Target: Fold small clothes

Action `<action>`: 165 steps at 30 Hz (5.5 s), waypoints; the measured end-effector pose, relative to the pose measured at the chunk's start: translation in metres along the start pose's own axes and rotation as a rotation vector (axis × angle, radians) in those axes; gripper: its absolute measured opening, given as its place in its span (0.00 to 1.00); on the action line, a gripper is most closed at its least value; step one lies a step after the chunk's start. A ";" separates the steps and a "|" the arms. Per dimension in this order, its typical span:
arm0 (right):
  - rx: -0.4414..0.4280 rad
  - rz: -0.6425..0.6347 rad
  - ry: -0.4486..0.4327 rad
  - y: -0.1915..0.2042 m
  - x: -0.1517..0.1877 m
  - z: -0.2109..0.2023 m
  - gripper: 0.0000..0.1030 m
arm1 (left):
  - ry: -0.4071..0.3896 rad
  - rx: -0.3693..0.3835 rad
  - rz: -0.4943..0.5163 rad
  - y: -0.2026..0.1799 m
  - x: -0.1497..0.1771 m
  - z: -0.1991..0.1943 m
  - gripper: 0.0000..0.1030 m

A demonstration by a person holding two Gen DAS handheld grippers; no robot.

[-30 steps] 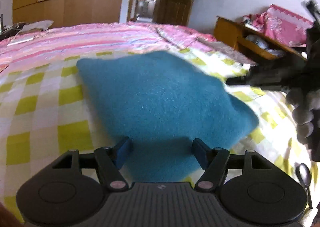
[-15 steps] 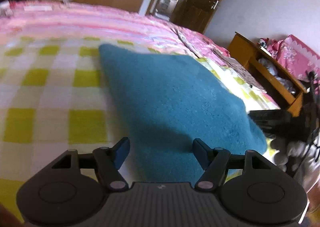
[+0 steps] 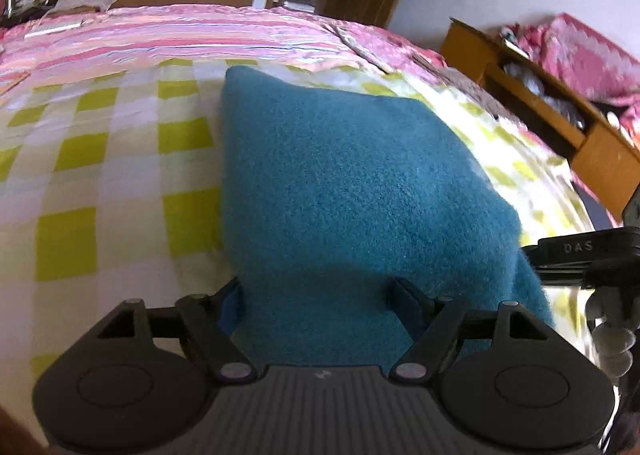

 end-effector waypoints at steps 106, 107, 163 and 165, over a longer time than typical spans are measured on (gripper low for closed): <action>-0.503 0.503 -0.232 -0.086 -0.041 0.004 0.20 | -0.272 -0.385 0.499 -0.100 0.060 -0.002 0.66; -0.501 0.504 -0.232 -0.086 -0.041 0.004 0.20 | -0.274 -0.393 0.493 -0.099 0.057 0.005 0.68; 0.025 0.154 -0.418 -0.073 0.002 -0.095 0.08 | -0.226 -0.233 0.246 -0.081 -0.042 0.020 0.71; 0.024 0.097 -0.438 -0.056 -0.005 -0.096 0.17 | -0.252 -0.237 0.244 -0.077 -0.044 0.008 0.73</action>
Point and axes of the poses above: each gripper's, at about its wrist camera, not at the fingertips, and z roughly the way its jaws point, y to its left, x to its underside, the point moved 6 cm from there along z, roughly the way its jaws point, and after that the axes turned 2 degrees about -z, right-handed, at the moved point
